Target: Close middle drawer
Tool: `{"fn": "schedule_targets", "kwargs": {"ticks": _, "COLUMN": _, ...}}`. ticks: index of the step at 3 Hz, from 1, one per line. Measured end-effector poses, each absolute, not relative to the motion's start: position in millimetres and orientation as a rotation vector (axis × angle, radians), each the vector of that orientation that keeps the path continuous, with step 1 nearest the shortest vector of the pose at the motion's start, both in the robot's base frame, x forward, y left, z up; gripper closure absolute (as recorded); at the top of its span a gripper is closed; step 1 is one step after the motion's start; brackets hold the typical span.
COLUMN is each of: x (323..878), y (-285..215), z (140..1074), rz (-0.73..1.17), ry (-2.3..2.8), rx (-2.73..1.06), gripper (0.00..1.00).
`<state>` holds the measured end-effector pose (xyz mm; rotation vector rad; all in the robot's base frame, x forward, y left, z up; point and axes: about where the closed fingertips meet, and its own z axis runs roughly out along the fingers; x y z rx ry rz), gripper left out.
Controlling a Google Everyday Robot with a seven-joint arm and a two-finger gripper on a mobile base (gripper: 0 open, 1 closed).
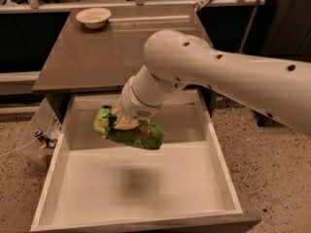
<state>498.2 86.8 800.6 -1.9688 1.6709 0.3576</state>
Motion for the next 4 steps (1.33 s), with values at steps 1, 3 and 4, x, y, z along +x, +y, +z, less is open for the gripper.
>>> {"fn": "schedule_targets", "kwargs": {"ticks": 1, "x": 510, "y": 91, "z": 859, "rz": 0.227, "ry": 1.638, "rx": -2.011, "gripper": 1.0}}
{"fn": "schedule_targets", "kwargs": {"ticks": 3, "x": 534, "y": 108, "z": 948, "rz": 0.039, "ry": 1.568, "rx": -2.068, "gripper": 1.0}}
{"fn": "schedule_targets", "kwargs": {"ticks": 4, "x": 554, "y": 124, "z": 965, "rz": -0.003, "ry": 1.554, "rx": -2.101, "gripper": 1.0}}
